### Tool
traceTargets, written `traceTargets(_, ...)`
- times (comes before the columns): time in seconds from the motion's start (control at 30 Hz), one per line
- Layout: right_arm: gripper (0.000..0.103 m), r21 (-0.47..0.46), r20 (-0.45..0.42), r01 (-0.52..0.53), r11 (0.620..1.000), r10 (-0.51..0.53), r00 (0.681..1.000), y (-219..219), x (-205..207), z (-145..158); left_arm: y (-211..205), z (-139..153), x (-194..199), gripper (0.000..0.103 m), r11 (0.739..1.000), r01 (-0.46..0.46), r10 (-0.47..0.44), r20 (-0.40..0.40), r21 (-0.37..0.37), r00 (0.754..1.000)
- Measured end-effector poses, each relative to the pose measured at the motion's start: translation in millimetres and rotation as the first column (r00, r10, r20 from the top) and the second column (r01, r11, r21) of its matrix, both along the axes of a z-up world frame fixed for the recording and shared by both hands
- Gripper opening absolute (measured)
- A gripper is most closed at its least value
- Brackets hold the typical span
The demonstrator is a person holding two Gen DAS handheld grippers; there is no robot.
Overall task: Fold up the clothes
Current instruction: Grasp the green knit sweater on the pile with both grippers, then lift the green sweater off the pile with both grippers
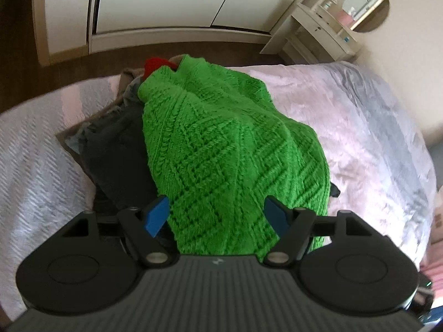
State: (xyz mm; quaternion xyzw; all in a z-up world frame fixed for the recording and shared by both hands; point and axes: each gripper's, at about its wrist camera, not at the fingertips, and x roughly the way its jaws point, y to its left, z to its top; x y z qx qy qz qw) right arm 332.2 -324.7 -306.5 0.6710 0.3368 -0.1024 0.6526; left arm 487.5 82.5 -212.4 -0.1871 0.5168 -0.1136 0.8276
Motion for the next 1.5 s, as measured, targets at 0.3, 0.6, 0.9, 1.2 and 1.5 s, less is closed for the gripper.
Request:
traceTargets(0.3,0.017,-0.072,0.033,-0.065,0.995,0.068,0.997,4.0,18.1,-1.7,6.0,-18.7,17.3,0.049,0.997,-0.042,0.039,-0.044,-0.068,0.998)
traceTargets(0.6,0.011,-0.374,0.218,-0.115,0.92,0.208,0.954,18.8,29.9,91.7,0.6,33.0,15.0,0.012,0.997,-0.006,0.015,0.112,-0.08,0.994)
traceTargets(0.9,0.01,-0.554,0.486,0.065,0.83,0.259,0.835,12.9,42.6,218.7,-37.5,161.5,25.4,0.011,0.988,0.15,-0.119,0.473,-0.03,0.873)
traceTargets(1.2,0.01,-0.587,0.674,0.391,0.709,0.16,0.721,13.9,-97.6,332.3,-86.9,306.1,-59.1,0.011,0.904,0.417,-0.219,0.741,-0.091,0.635)
traceTargets(1.5,0.01,-0.585,0.742,0.605,0.54,0.056,0.668,26.7,-277.7,407.2,-140.2,335.9,-205.5,0.011,0.727,0.674,-0.384,0.738,-0.128,0.555)
